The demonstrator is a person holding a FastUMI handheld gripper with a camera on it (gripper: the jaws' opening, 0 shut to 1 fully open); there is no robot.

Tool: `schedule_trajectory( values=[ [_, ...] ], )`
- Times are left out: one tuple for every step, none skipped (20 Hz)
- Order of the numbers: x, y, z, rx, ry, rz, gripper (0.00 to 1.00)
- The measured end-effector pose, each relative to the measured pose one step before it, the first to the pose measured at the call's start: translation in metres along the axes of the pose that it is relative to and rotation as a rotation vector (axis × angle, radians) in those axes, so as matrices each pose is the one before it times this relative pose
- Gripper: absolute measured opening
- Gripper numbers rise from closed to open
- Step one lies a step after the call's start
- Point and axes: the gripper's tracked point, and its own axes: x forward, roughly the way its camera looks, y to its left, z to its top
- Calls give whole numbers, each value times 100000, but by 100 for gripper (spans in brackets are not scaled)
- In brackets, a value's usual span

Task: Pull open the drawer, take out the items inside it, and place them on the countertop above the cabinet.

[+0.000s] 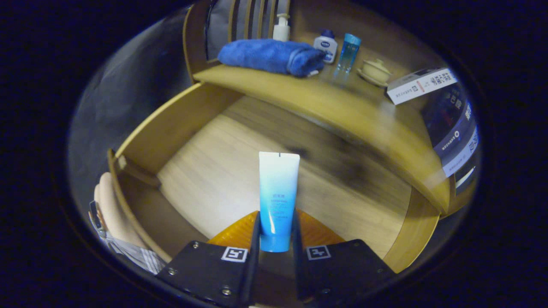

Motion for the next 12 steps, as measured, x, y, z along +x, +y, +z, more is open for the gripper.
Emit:
schedule_trajectory(
  values=[
    [-1517, 694, 560, 1028, -2886, 1412, 35],
    [-1057, -53, 739, 716, -2901, 327, 36],
    [-879, -432, 887, 624, -3100, -323, 35],
    [-632, -528, 1021, 888, -3158, -1212, 35],
    [-614, -512, 1240, 1590, -3662, -2143, 35],
    [-128, -795, 1298, 2395, -3718, -2688, 35],
    [136, -849, 1403, 3328, -3500, -2954, 35],
    [300, -726, 1311, 3703, -3195, -2875, 35],
    [510, -683, 1267, 3724, -3195, -2879, 35],
    [695, -755, 1277, 2513, -3316, -3504, 35],
    [985, -990, 1223, 1162, -3122, -4178, 35],
    [1062, -876, 576, -509, -1558, -3809, 35]
  ],
)
